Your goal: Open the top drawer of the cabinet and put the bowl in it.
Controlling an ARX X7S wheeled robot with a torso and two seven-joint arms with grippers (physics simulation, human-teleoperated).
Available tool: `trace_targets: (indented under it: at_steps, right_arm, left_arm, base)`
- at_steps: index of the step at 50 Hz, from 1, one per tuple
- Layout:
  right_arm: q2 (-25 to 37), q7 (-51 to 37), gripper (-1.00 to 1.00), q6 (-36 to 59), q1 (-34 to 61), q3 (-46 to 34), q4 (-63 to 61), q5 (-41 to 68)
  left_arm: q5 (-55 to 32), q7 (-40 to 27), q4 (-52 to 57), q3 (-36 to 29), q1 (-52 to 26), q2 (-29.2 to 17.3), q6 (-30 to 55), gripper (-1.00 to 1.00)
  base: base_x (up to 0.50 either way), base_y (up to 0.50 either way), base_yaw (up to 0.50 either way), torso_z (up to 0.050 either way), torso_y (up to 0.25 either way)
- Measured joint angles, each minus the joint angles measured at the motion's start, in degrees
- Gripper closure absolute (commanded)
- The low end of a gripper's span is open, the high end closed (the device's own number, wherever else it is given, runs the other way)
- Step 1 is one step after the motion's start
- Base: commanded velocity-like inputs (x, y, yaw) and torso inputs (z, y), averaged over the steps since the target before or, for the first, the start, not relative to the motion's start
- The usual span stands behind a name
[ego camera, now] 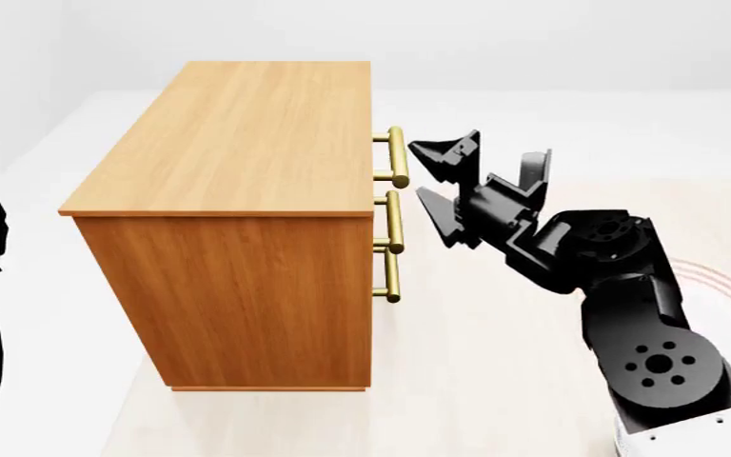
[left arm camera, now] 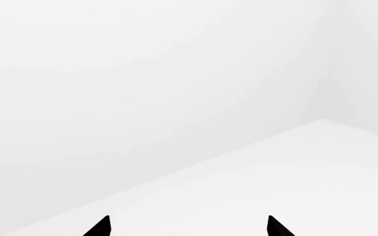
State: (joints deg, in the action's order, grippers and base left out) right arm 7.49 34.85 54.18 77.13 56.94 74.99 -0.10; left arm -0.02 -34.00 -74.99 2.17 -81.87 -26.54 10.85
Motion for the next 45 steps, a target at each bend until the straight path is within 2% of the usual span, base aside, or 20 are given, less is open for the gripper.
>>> trace_targets:
  at_steps: [33, 34, 45]
  right_arm:
    - [-3.24, 1.10, -1.00, -1.19, -0.30, -4.47, 0.01, -0.09]
    - [-3.31, 1.17, 1.00, -1.50, -0.27, -4.68, 0.01, -0.12]
    - [-3.89, 1.64, 1.00, -4.22, 0.07, -6.86, 0.02, -0.17]
  left_arm:
    - [0.01, 0.92, 0.00, -0.68, -0.12, -0.08, -0.35, -1.00]
    - [0.01, 0.94, 0.00, -0.68, -0.15, -0.08, -0.35, -1.00]
    - [0.01, 1.17, 0.00, -0.68, -0.39, -0.12, -0.39, -1.00]
  base:
    - [0.00, 0.00, 0.00, 0.000, 0.000]
    - [0.00, 0.00, 0.00, 0.000, 0.000]
    - [0.00, 0.00, 0.00, 0.000, 0.000]
